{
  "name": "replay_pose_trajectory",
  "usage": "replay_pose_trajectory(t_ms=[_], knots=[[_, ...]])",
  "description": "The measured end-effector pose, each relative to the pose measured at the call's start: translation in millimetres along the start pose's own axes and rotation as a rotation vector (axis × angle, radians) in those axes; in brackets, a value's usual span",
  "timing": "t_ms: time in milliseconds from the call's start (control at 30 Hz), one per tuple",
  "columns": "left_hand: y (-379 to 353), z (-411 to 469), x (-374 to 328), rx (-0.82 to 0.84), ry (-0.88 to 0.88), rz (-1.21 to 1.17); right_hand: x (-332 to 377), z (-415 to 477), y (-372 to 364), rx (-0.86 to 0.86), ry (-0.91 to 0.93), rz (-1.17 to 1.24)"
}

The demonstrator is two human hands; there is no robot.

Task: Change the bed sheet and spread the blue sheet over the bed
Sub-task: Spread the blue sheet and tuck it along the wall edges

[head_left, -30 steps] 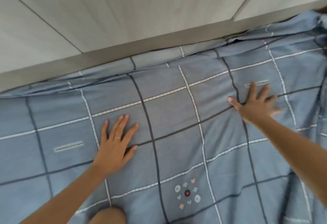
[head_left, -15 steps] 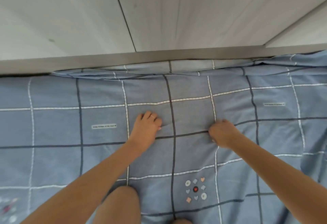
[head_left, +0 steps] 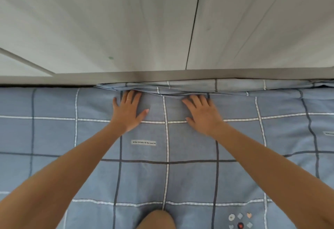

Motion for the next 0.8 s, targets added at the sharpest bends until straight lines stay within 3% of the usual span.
replay_pose_trajectory(t_ms=[133,300,367,600,800], knots=[[9.3,13.6,7.5,-0.049,-0.043,0.023,1.9,24.1,5.6,0.078,-0.040,-0.139],[19.0,24.3,7.9,-0.070,-0.048,-0.027,-14.5,46.7,29.1,0.201,-0.149,-0.037],[19.1,25.3,5.2,-0.013,-0.007,-0.060,-16.9,55.1,33.7,0.202,-0.226,0.086],[17.2,34.8,-12.3,0.086,0.153,-0.130,-4.1,56.5,41.0,0.123,-0.363,0.066],[21.5,41.8,-18.5,0.094,0.230,-0.126,-2.5,51.9,53.7,0.148,-0.356,0.017]])
Point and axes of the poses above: each hand's wrist, its own z-axis towards the middle knuckle, its own y-axis out of the back of the hand, x = y × z, the point moved 1 cm from there along z, towards the middle knuckle, and after that the axes turned 2 degrees about x, right-handed, at the moved point
